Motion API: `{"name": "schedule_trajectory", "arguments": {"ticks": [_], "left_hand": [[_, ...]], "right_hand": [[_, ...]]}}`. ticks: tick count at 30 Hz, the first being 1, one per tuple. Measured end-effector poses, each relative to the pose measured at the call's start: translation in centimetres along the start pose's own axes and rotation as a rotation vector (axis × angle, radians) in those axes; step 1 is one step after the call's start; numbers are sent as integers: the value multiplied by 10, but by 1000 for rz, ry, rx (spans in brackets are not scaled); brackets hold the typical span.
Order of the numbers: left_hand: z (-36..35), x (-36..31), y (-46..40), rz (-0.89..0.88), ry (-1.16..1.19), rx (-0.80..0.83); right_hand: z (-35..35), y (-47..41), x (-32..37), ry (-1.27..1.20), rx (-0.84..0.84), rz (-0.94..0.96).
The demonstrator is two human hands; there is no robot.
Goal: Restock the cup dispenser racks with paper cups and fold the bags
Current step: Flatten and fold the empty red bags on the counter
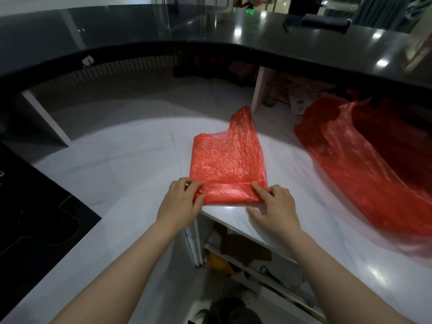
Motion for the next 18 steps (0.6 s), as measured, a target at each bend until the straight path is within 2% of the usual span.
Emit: {"name": "schedule_trajectory", "arguments": {"ticks": [4,9,13,18], "left_hand": [[-10,-1,-1,-68,-155,134],[-2,-2,3,-138,50,103],[8,6,2,-6,319,18],[4,14,0,154,331,0]], "right_hand": [[3,-1,-8,-164,-33,-54],[17,3,-18,-379,-231,-64],[18,3,-21,-388,-231,-88],[10,7,-24,-594,-221,-194]]}}
Point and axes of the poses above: each hand's wrist, its own y-axis away from the middle knuckle, its own z-axis out of the back of the hand, x = y × z, the point moved 7 cm from there along -y, towards the middle knuckle, and after that the axes turned 9 degrees about x, right-handed, at the moved point
